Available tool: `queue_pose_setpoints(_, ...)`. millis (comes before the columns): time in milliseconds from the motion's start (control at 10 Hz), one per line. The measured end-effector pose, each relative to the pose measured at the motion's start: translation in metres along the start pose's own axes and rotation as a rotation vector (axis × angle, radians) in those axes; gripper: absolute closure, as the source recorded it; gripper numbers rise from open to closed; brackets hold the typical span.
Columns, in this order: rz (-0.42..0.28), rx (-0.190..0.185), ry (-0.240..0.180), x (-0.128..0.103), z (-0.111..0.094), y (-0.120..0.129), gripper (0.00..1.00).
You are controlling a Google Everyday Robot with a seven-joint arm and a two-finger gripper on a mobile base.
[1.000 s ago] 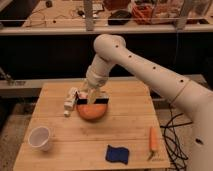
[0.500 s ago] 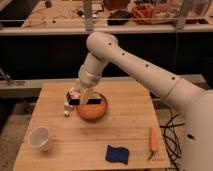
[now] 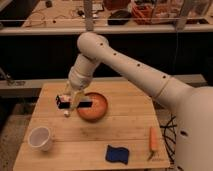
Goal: Place the eraser in the ceramic cup
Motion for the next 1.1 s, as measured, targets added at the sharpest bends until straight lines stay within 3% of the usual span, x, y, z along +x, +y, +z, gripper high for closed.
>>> queue_pose_setpoints(400,-0.047,-0.047,-0.038,-0.041,0.022,-0.004,1.00)
queue_pose_setpoints(700,-0.052,-0.048,-0.052,-0.049,0.028,-0.002,1.00)
queue_pose_setpoints(1100,-0.085,-0.070,-0.052,-0.081,0.055,-0.001,1.00)
